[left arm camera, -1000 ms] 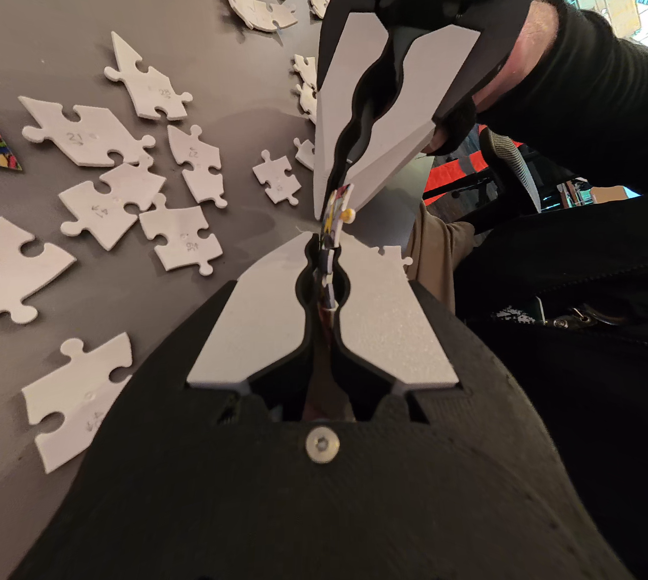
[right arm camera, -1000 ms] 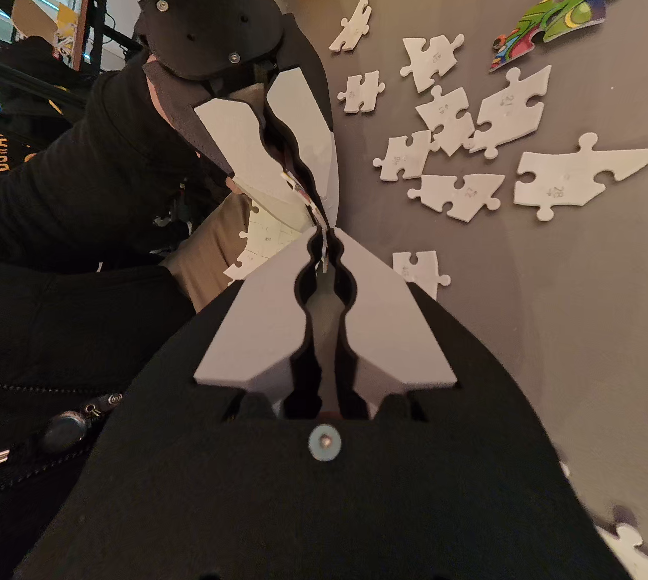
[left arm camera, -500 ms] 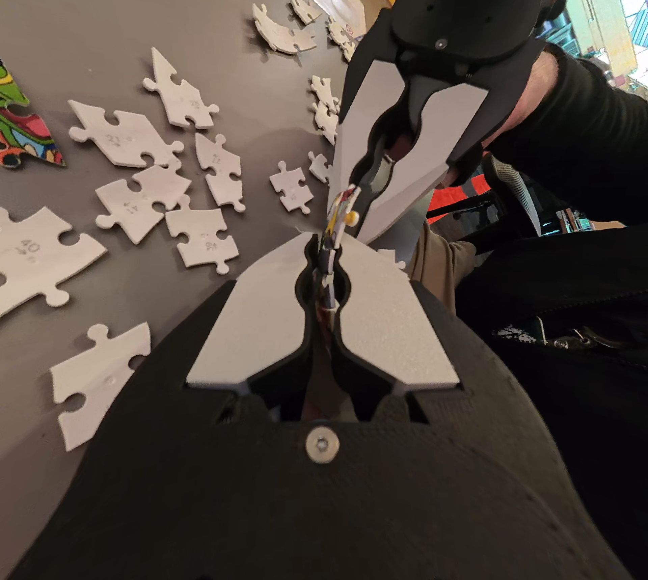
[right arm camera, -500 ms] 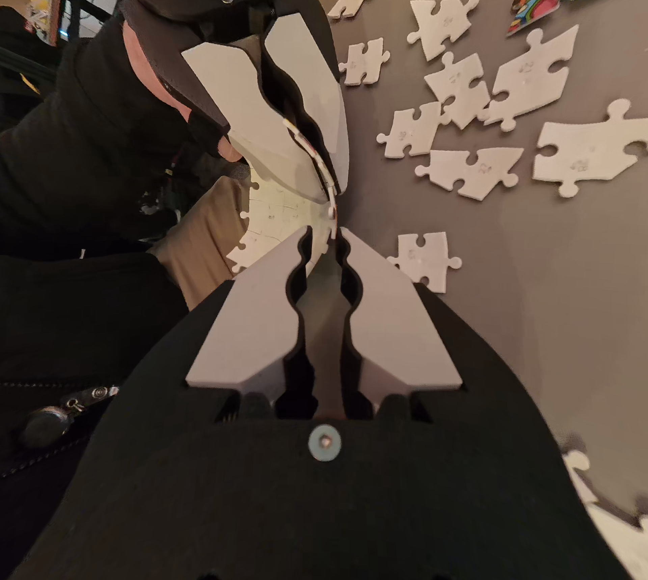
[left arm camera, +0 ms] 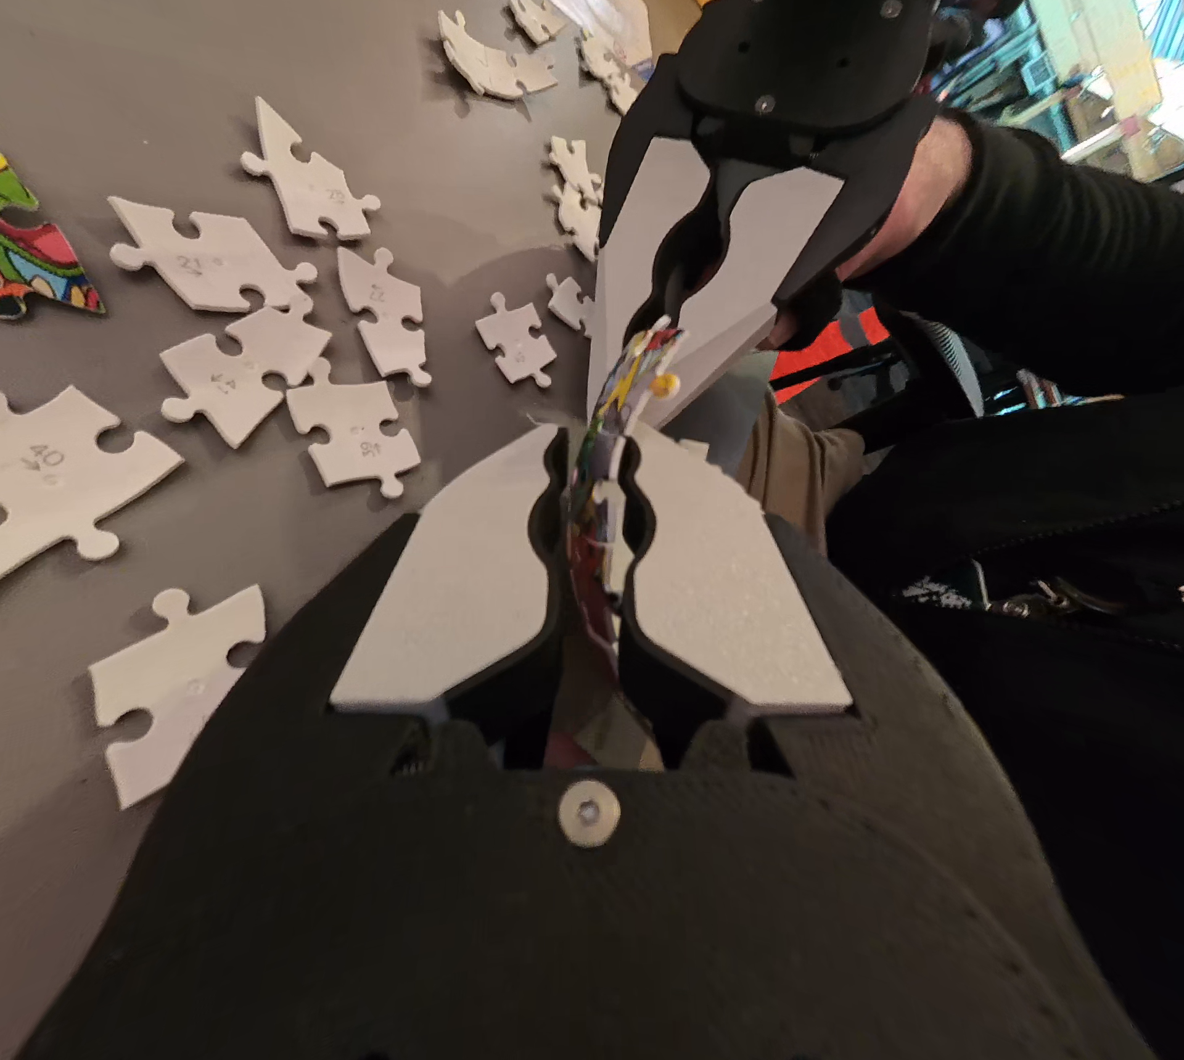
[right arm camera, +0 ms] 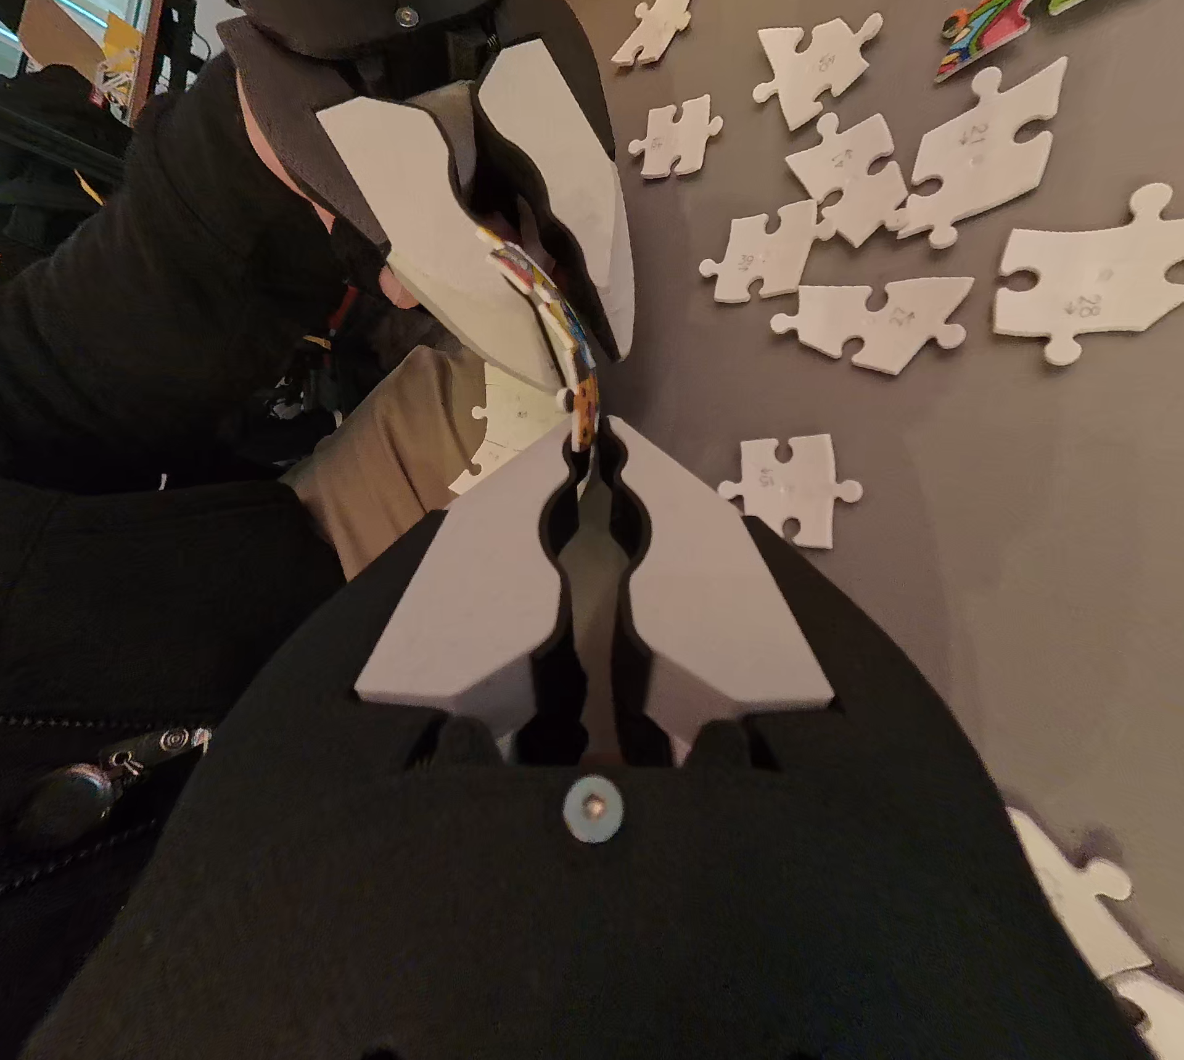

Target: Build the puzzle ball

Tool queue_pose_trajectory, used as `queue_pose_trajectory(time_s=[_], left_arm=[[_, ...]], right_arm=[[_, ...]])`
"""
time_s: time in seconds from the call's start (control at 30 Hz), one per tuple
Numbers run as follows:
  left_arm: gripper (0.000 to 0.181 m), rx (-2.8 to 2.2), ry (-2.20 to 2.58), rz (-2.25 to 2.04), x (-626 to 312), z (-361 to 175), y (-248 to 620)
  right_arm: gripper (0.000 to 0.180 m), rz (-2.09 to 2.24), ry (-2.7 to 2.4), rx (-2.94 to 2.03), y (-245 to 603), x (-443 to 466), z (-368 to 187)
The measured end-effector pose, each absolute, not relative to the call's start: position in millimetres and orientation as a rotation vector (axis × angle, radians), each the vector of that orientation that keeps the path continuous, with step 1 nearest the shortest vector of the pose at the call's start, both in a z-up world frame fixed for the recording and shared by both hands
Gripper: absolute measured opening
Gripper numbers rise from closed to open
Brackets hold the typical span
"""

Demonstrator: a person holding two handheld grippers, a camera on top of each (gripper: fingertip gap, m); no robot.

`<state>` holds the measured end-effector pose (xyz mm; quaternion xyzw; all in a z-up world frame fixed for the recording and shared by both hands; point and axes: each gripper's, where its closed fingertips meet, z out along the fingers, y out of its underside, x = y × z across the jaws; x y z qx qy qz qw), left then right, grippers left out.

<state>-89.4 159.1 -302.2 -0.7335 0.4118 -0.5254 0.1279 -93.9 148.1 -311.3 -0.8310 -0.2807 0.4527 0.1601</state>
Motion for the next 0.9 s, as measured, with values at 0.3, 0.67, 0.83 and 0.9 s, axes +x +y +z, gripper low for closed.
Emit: queue_pose_trajectory(time_s=[0.3, 0.67, 0.83, 0.9], left_arm=[[0.009, -2.14, 1.293, -1.461, -89.4, -308.1, 151.4], [0.012, -2.132, 1.253, -1.506, -87.4, -303.5, 153.0], [0.013, -2.118, 1.214, -1.472, -92.3, -299.9, 161.3], [0.008, -2.108, 1.226, -1.447, -92.0, -299.4, 161.9]], right_arm=[[0.0, 1.248, -0.878, -2.373, 147.3, -94.5, -308.4], [0.0, 1.141, -0.983, -2.379, 149.5, -89.6, -305.1], [0.0, 1.135, -0.985, -2.397, 149.6, -87.1, -307.2], [0.0, 1.139, -0.981, -2.402, 149.5, -86.8, -307.3]])
